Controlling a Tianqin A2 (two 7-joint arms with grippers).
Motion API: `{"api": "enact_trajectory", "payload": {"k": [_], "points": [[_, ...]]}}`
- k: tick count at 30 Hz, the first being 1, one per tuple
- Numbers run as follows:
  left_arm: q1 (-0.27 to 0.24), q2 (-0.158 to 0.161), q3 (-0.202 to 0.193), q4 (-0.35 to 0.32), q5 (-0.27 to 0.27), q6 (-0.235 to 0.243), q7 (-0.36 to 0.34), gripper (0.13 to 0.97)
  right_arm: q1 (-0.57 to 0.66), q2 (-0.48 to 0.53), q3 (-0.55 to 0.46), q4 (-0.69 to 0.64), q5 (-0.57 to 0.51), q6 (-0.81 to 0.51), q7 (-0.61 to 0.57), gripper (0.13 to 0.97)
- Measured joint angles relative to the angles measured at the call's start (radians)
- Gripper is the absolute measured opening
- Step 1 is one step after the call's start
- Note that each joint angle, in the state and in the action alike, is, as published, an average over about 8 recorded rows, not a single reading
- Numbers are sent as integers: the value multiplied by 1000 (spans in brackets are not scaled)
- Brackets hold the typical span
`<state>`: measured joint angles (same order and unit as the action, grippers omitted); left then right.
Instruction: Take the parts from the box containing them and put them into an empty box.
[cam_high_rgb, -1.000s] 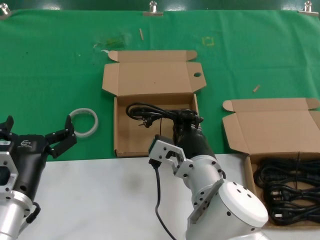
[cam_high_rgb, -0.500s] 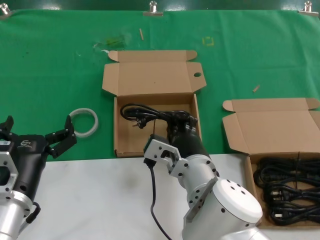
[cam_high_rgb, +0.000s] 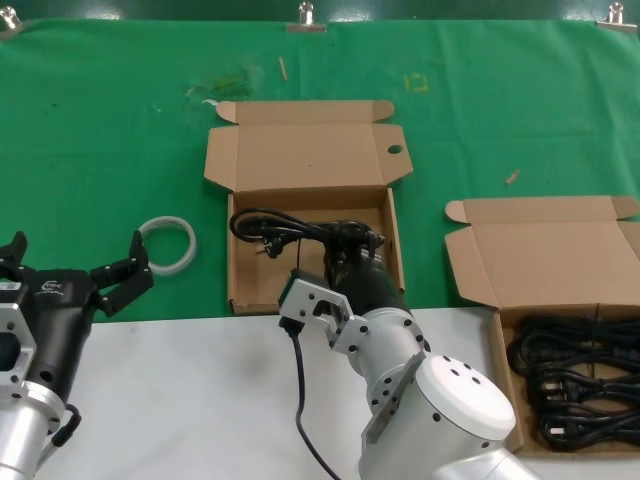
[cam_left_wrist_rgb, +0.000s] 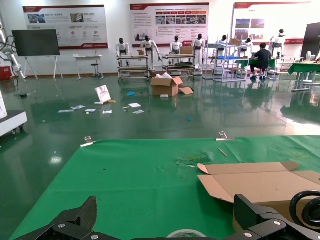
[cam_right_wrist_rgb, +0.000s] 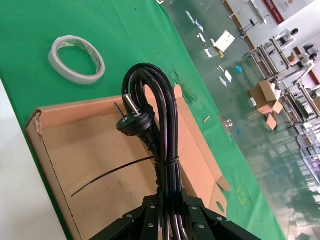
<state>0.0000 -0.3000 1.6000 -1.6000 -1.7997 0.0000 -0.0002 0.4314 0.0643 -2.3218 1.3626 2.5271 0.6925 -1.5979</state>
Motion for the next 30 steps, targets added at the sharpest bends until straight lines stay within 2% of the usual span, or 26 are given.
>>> {"api": "enact_trajectory", "payload": {"k": [16, 25, 30], "points": [[0, 0, 0, 0, 0, 0, 0, 965, 7, 1, -5, -11, 17, 0, 7, 203], [0, 0, 0, 0, 0, 0, 0, 965, 7, 1, -5, -11, 17, 0, 7, 276], [0, 0, 0, 0, 0, 0, 0, 965, 7, 1, -5, -11, 17, 0, 7, 362]]}}
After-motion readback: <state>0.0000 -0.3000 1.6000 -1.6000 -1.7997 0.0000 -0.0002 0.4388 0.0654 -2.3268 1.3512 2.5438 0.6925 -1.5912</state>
